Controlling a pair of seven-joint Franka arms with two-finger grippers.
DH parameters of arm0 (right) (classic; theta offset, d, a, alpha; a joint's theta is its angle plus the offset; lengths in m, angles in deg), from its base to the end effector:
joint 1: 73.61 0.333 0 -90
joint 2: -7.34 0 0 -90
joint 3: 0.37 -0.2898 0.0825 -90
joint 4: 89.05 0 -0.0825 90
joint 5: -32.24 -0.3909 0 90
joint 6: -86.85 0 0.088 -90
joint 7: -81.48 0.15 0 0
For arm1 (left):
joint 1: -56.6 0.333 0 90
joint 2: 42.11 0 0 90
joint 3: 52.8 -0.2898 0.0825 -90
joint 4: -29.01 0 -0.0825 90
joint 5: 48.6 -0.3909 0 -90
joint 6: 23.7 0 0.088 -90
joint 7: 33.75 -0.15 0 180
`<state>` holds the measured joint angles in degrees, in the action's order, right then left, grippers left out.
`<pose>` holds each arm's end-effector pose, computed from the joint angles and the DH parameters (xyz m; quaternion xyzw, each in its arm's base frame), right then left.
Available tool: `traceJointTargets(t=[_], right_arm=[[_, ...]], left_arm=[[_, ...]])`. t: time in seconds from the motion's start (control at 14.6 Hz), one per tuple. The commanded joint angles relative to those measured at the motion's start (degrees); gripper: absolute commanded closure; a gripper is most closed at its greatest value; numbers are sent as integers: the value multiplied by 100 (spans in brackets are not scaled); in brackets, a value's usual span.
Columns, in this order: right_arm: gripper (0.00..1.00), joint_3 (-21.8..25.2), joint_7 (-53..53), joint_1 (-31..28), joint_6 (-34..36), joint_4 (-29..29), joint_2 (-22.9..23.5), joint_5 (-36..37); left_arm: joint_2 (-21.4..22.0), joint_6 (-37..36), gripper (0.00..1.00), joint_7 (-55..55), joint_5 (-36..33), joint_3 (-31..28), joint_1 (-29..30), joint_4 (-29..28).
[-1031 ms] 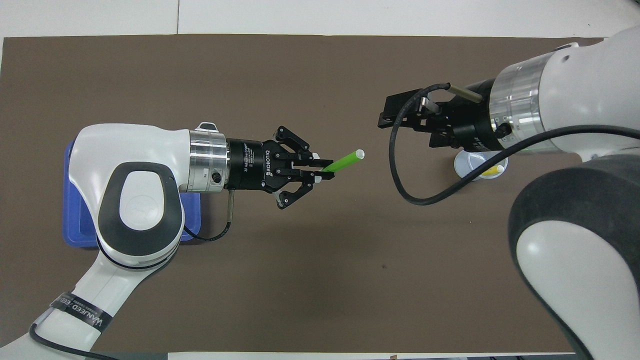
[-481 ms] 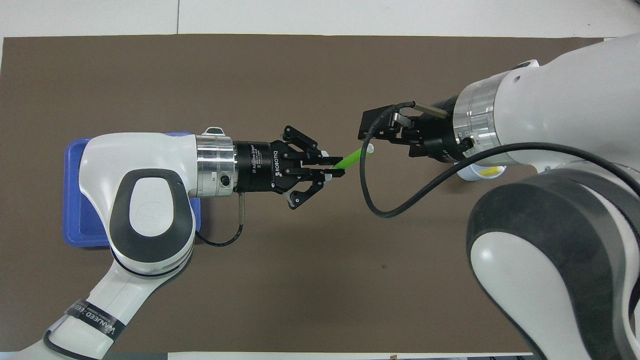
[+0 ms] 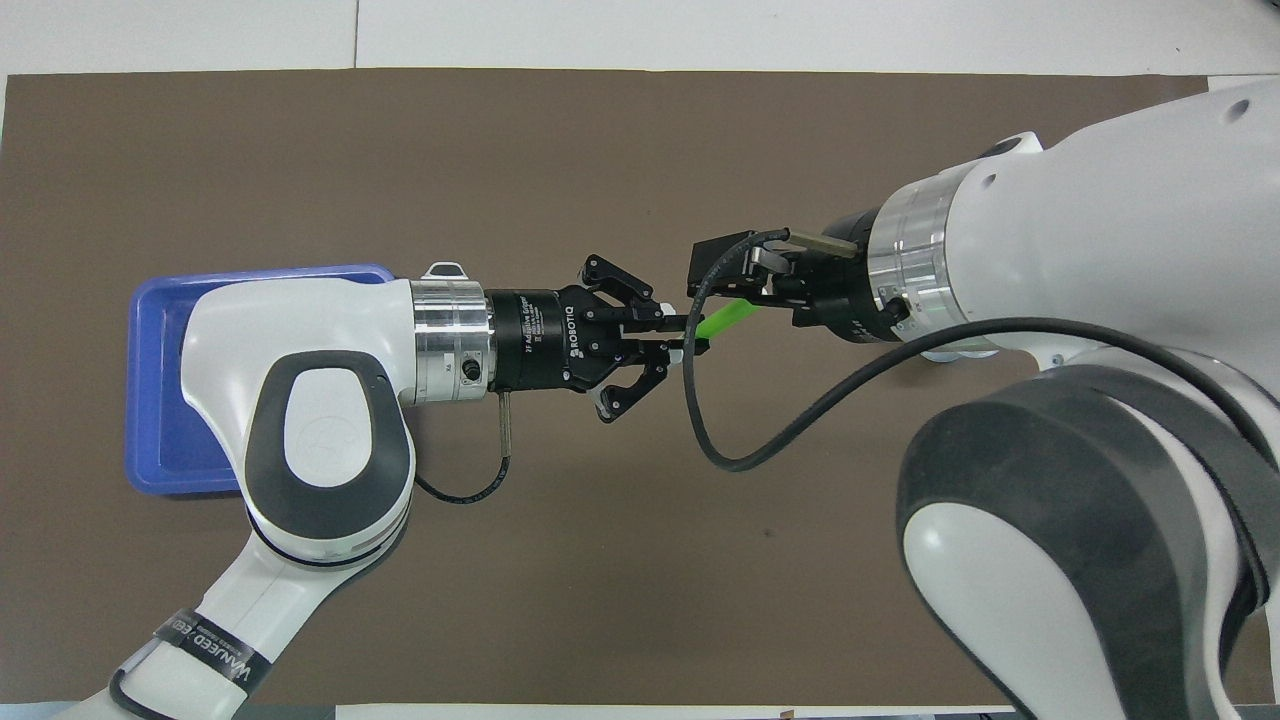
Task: Transfer and insert pens with both arms
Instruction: 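Grasp the green pen with the right gripper from the left gripper, then open the left gripper while the right gripper carries the pen to the cup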
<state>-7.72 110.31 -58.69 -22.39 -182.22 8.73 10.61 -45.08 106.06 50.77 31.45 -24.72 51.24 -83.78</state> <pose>0.5485 0.2687 0.5572 -0.9701 0.0945 -0.0334 0.2212 0.4934 -0.3917 0.4475 0.5295 0.6384 -0.4251 0.3625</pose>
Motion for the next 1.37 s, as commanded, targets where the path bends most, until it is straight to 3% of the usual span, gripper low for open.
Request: traceJointTargets(t=[0.0,0.14,0.82,0.89,0.96,1.03,1.31], right_arm=[[21,-4,-96,-7,-150,-201,-129,-17],[100,-4,-158,-16,-168,-192,-129,-17],[100,5,-237,-16,-405,-315,-147,-17],[100,5,-246,-16,-405,-359,-156,-17],[100,5,-255,-16,-414,-403,-182,-17],[100,5,-272,-24,-501,-482,-200,-8],[100,31,-772,-130,-818,-1114,-463,404]], left_arm=[[174,154,100,-67,231,-57,-62,-164],[174,163,100,-76,239,-57,-71,-173],[165,374,100,-85,318,-57,-141,-164],[165,461,60,-93,319,-48,-193,-164],[174,714,5,-85,319,-57,-324,-164],[174,995,0,-76,319,-48,-465,-173],[174,1139,0,-58,310,-57,-519,-208]])
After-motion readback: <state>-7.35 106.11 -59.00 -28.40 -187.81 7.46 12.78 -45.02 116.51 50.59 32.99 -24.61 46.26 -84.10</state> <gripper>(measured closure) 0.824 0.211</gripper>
